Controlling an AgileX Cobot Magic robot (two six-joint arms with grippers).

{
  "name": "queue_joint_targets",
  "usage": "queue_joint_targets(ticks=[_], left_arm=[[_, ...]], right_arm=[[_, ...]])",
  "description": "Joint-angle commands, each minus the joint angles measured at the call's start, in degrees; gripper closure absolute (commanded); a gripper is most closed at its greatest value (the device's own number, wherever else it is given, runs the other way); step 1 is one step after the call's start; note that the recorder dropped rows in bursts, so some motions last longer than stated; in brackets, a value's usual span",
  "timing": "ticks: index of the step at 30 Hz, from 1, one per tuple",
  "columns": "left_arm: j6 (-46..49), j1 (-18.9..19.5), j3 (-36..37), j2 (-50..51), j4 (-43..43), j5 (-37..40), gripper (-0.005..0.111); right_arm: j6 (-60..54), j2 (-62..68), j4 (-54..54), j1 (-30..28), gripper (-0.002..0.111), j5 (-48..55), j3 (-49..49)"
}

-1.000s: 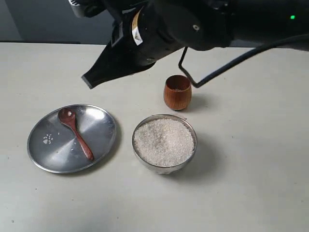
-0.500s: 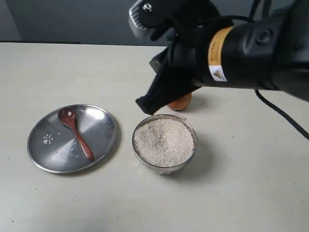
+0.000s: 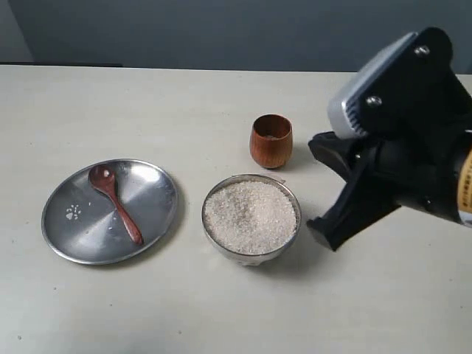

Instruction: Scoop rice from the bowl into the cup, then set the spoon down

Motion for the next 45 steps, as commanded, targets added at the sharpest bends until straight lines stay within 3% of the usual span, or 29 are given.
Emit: queue_joint_targets(ticks=[1, 10, 34, 37, 42, 45], left_arm=[[-0.06, -0.30, 0.25, -0.21, -0.06, -0.38, 0.106], [-0.06, -0.30, 0.25, -0.21, -0.06, -0.38, 0.106], [-0.06, -0.30, 0.25, -0.21, 0.85, -0.38, 0.106], [-0.06, -0.30, 0.25, -0.21, 0.85, -0.38, 0.106], [-0.06, -0.30, 0.25, -0.21, 0.85, -0.38, 0.106], [-0.06, -0.30, 0.25, -0.21, 0.85, -0.38, 0.106]], right_arm=[[0.56, -5.61, 2.35, -0.24, 0.109, -0.19, 4.73], [0.98, -13.92, 10.51, -0.24, 0.109, 4.34, 8.52], [0.98, -21.97, 10.65, 0.40, 0.109, 4.36, 8.52], [0.98, -26.17, 10.65, -3.26, 0.109, 3.95, 8.52], [0.98, -34.76, 9.33, -15.95, 0.109, 4.16, 8.52], [0.98, -37.73, 9.33, -20.09, 0.109, 4.16, 8.52]])
